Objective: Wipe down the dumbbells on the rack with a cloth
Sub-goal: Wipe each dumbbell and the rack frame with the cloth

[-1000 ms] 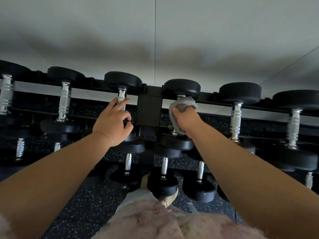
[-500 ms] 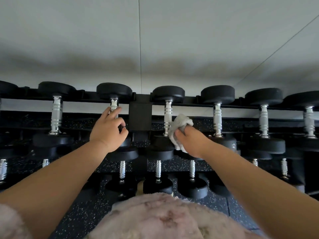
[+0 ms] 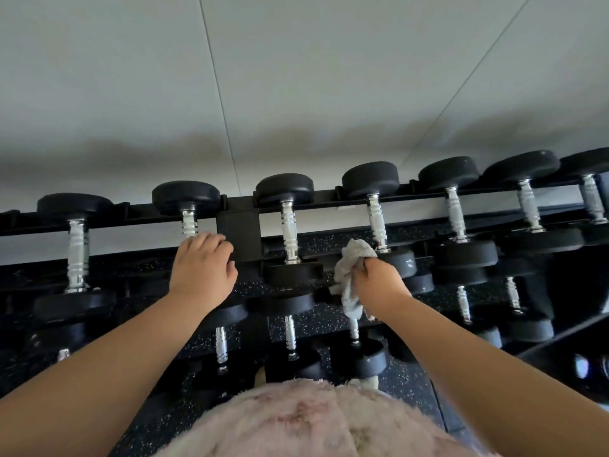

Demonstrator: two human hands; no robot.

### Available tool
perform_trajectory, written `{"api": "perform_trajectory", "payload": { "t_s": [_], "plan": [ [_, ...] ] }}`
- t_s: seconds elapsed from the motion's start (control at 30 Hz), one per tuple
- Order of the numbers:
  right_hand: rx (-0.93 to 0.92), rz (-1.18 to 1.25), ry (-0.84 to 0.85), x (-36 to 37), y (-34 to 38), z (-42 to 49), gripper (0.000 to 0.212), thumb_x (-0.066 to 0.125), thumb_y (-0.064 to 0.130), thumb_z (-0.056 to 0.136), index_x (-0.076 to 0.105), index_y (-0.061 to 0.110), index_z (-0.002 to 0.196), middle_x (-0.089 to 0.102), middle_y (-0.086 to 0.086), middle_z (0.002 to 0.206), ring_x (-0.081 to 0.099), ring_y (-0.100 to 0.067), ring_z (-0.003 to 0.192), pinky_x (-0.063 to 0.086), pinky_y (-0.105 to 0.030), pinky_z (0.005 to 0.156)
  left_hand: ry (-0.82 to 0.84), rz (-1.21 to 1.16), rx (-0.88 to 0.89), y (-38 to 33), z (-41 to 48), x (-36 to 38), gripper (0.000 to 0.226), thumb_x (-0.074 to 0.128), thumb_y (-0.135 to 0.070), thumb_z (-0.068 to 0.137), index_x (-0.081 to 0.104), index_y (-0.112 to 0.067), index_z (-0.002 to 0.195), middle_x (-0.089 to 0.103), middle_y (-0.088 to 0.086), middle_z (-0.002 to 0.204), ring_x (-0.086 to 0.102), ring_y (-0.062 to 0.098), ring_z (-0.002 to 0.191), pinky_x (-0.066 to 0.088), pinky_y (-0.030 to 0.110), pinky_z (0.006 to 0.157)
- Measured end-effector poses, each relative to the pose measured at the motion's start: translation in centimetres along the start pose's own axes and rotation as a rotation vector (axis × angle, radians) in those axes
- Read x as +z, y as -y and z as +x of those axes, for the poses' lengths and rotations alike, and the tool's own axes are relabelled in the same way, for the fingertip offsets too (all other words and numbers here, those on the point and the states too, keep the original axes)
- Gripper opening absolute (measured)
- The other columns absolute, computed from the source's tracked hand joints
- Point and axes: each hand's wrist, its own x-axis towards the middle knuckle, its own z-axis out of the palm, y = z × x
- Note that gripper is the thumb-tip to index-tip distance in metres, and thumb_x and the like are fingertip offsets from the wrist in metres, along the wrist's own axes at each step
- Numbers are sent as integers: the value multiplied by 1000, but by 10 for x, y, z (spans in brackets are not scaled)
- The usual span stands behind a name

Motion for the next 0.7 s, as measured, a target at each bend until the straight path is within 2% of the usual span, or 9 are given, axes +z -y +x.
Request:
{"api": "perform_trajectory", "payload": {
  "t_s": [0.13, 0.23, 0.37, 0.47, 0.53, 0.6, 0.67, 0.7],
  "plan": [
    [-39, 9, -167, -35, -32, -6, 30, 42, 39, 108, 58, 20, 91, 67, 0, 83, 65, -18, 67, 56, -38, 60, -37, -204, 6, -63, 11, -3, 29, 70, -30, 91, 72, -16, 116, 70, 1, 122, 61, 27, 120, 45, 47, 108],
    [-101, -126, -370, -57, -63, -4, 35, 40, 38, 106, 59, 13, 91, 60, -2, 93, 58, -20, 82, 53, -39, 77, 20, -238, 100, -114, 23, 2, 36, 59, -41, 97, 66, -20, 126, 64, -3, 129, 56, 22, 126, 43, 44, 113],
    [-28, -32, -466, -79, -100, 5, 38, 36, 37, 108, 56, 7, 96, 51, -5, 96, 54, -31, 94, 49, -46, 90, 146, -188, 71, -158, 47, 18, 47, 49, -51, 99, 59, -22, 135, 58, -3, 136, 48, 22, 133, 39, 43, 116],
    [-90, -137, -407, -86, -122, 16, 63, 17, 46, 106, 63, 3, 104, 59, -15, 111, 53, -34, 107, 46, -48, 99, 173, -120, -27, -170, 54, 24, 48, 47, -55, 98, 62, -25, 132, 59, -6, 135, 48, 20, 133, 40, 43, 113],
    [-124, -183, -279, -80, -137, 31, 66, 13, 50, 106, 64, 10, 120, 49, -9, 134, 51, -29, 119, 46, -50, 106, 167, -90, -75, -177, 55, 23, 47, 49, -56, 95, 66, -27, 129, 59, -6, 139, 47, 19, 136, 38, 44, 114],
    [-169, -238, -110, -70, -144, 47, 68, 9, 57, 104, 56, 19, 134, 36, -1, 152, 44, -24, 134, 45, -49, 111, 179, -92, -120, -183, 57, 23, 45, 51, -57, 94, 68, -30, 126, 56, -9, 147, 41, 16, 142, 34, 44, 117],
    [-237, -278, 7, -54, -141, 58, 72, 6, 62, 101, 47, 21, 144, 27, 1, 161, 32, -20, 145, 42, -45, 115, 188, -100, -156, -186, 61, 23, 44, 52, -59, 94, 70, -33, 124, 53, -12, 150, 36, 15, 145, 32, 45, 118],
    [-244, -254, 25, -48, -134, 58, 68, 13, 60, 103, 42, 19, 148, 25, 0, 163, 28, -22, 148, 39, -45, 117, 197, -84, -161, -186, 62, 23, 45, 51, -61, 93, 70, -34, 123, 53, -12, 151, 34, 15, 146, 31, 46, 119]
  ]
}}
